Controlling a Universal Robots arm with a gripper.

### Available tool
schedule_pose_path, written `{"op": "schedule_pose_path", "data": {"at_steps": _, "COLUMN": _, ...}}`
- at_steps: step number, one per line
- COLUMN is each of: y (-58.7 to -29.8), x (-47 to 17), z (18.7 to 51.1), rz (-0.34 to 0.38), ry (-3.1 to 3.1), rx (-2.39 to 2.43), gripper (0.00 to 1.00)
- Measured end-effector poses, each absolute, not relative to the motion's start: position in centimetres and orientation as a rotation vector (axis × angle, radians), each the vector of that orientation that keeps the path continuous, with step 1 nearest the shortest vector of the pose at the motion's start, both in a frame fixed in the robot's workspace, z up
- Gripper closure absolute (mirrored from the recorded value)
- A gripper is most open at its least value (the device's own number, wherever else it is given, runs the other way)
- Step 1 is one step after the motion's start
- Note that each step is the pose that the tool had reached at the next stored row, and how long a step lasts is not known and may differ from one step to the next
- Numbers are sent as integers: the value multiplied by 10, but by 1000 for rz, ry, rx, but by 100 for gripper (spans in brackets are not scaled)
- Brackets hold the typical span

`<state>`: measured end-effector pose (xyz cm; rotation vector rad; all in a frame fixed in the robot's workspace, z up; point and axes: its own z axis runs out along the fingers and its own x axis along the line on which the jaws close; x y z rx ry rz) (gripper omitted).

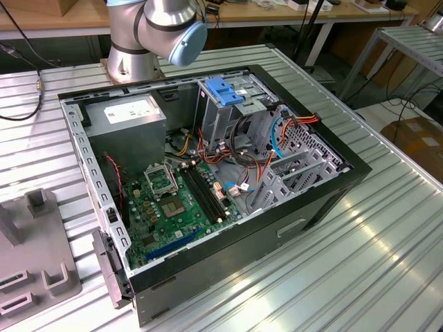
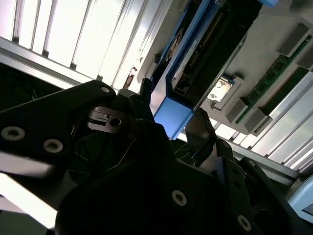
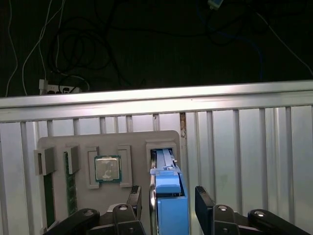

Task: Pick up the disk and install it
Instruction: 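Pick up the disk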

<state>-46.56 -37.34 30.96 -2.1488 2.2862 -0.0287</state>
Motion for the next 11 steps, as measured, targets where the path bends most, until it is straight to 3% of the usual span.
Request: {"op": "schedule_pose_path", "data": {"at_steps": 11, "y": -374, "x": -466, "z": 304, "rz": -29, "ry": 2287, "rx": -2149, "gripper": 44}}
